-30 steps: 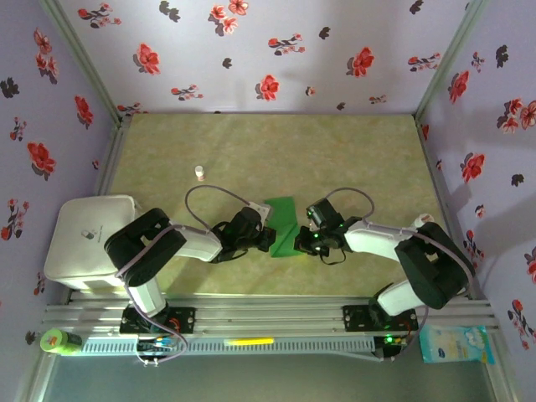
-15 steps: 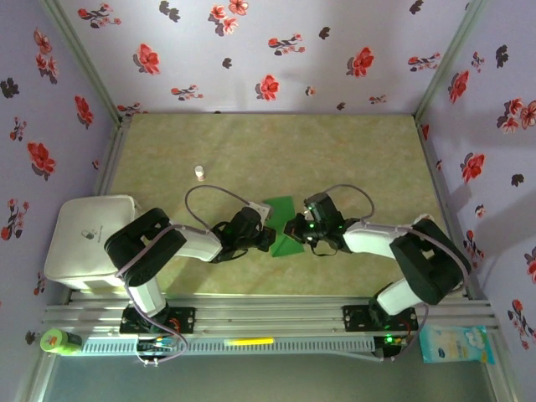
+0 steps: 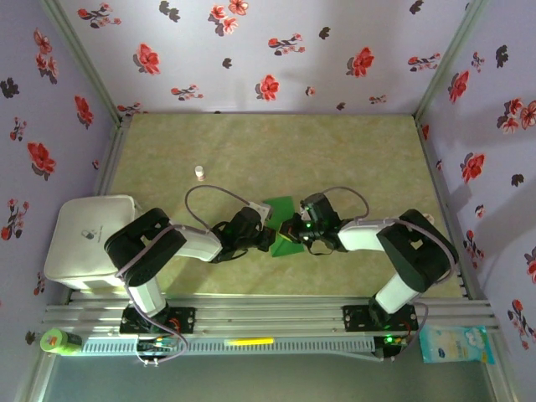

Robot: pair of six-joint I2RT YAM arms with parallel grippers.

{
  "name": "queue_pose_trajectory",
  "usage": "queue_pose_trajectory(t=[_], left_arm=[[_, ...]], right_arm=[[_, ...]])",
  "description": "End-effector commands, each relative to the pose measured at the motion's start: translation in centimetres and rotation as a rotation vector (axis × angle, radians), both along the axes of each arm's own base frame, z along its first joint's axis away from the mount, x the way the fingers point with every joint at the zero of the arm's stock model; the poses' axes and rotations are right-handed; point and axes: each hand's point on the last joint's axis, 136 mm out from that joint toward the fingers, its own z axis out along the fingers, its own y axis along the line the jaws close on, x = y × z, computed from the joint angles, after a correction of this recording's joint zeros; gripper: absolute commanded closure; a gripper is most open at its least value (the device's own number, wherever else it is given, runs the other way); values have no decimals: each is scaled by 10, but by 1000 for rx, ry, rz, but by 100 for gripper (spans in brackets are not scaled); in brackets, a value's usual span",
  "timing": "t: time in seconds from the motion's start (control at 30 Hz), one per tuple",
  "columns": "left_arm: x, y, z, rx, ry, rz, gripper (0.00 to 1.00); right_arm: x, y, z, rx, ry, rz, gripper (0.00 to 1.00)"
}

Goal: Fold a paper plane with a square sheet of paper (pick it up from the middle)
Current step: Fold the triangle a second time at the center of the table.

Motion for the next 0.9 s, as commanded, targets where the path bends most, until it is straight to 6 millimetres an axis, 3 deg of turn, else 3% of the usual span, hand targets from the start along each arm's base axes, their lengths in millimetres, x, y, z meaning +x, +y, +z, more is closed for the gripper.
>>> queue_pose_trajectory(t=[0.0, 0.33, 0.43, 0.67, 0.87], left_arm=[[-2, 9, -13, 40, 27, 8, 95], [-2, 11, -14, 49, 30, 6, 95], [-2, 11, -15, 50, 31, 6, 95], [-2, 11, -14, 55, 31, 3, 95], [-2, 11, -15, 56, 33, 4, 95]], right_arm=[[-4, -1, -9, -18, 18, 4, 100], [-17, -21, -39, -100, 61, -26, 99], [-15, -17, -32, -73, 53, -19, 98], [6, -15, 6, -46, -31, -25, 96], [19, -23, 2, -41, -18, -50, 97]])
